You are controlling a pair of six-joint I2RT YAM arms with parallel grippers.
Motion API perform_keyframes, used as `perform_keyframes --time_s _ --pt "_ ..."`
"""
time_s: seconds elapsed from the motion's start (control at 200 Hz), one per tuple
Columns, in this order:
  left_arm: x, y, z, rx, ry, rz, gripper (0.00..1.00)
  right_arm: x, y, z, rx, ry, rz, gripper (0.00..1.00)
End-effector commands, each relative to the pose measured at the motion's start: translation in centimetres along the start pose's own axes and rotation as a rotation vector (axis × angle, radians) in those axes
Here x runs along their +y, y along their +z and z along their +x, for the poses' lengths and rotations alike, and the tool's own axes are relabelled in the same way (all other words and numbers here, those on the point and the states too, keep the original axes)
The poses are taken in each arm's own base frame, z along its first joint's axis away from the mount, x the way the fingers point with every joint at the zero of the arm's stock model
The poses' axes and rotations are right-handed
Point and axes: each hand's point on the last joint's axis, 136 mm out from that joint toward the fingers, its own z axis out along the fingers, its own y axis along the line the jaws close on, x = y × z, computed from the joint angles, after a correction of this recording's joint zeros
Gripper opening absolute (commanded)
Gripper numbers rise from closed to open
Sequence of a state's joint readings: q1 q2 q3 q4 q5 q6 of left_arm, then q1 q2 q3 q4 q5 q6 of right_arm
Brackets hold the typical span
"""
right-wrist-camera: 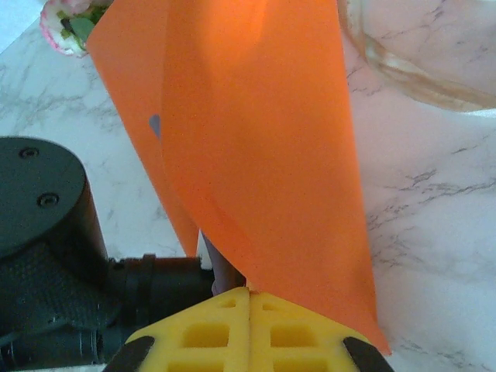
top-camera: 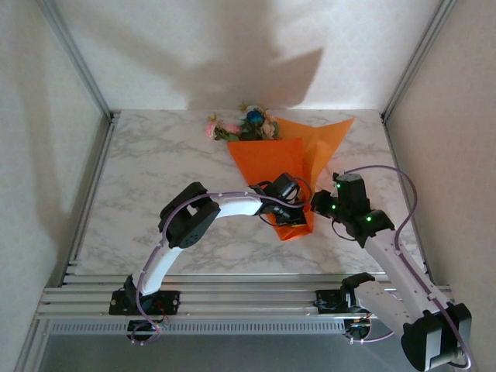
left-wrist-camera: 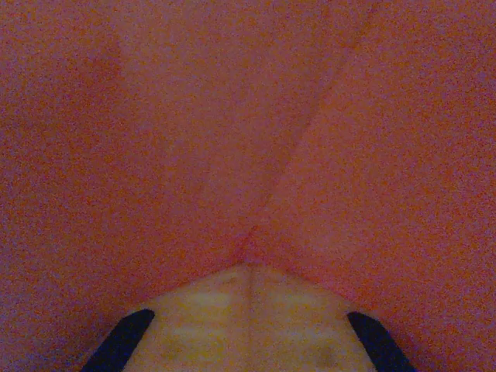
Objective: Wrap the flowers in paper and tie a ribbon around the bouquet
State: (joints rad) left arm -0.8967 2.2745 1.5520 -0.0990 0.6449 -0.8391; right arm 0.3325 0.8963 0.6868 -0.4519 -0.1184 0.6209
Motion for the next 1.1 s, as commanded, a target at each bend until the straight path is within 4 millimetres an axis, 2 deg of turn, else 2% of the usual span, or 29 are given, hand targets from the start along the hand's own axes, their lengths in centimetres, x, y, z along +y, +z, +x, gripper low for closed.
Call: perform_keyframes --time_s 0.0,0.135,0.235,0.32,0.405,0.475,0.526,0.646,0.661,0.741,0.886,1.011,1.096 --pt "5.6 0.3 -0.2 -0.034 -0.058 -0.149 0.01 -0.3 0.1 1.4 0.029 -0.033 -0.014 0.0" --pt "1.6 -3.5 -2.0 -0.119 -0.025 -0.098 0.13 -1.4 0.2 1.6 0.027 -0.039 0.036 0.0" --pt "0.5 -5.7 -1.8 -0.12 -0.044 -0.098 0.19 -2.3 0.2 1.3 0.007 -0.031 0.08 0.0" --pt "1.1 -7.2 -1.3 -0.121 -0.068 -0.139 0.2 -2.6 0.1 1.0 -0.006 -0.031 0.096 0.0" --pt "2.2 -8.9 -1.8 -0.168 -0.089 -0.148 0.19 -2.7 0.1 0.9 -0.005 -0.038 0.102 0.0" --pt "3.4 -9.9 -3.3 -0.207 -0.121 -0.116 0.19 -2.7 0.1 0.9 -0.004 -0.039 0.101 0.0" --pt "3.5 -10.0 -5.1 -0.234 -0.125 -0.078 0.19 -2.6 0.2 0.9 -0.002 -0.039 0.096 0.0" --pt "2.6 -9.0 -9.6 -0.258 -0.089 -0.041 0.18 -2.3 0.3 0.8 0.001 -0.038 0.086 0.0" --pt "2.0 -9.0 -10.4 -0.265 -0.079 -0.032 0.18 -2.3 0.4 0.8 0.002 -0.038 0.084 0.0" --pt "0.9 -7.6 -12.3 -0.256 -0.066 -0.012 0.17 -2.1 0.4 0.7 0.007 -0.042 0.085 0.0" --pt "0.6 -4.3 -12.5 -0.206 -0.063 0.003 0.17 -1.8 0.3 0.4 0.004 -0.056 0.077 0.0" --pt "2.9 -2.1 -12.0 -0.175 -0.082 -0.053 0.16 -1.2 0.5 0.4 0.013 -0.061 0.047 0.0" --pt "3.7 -1.8 -11.6 -0.17 -0.085 -0.069 0.16 -0.6 0.7 0.5 0.02 -0.066 0.014 0.0"
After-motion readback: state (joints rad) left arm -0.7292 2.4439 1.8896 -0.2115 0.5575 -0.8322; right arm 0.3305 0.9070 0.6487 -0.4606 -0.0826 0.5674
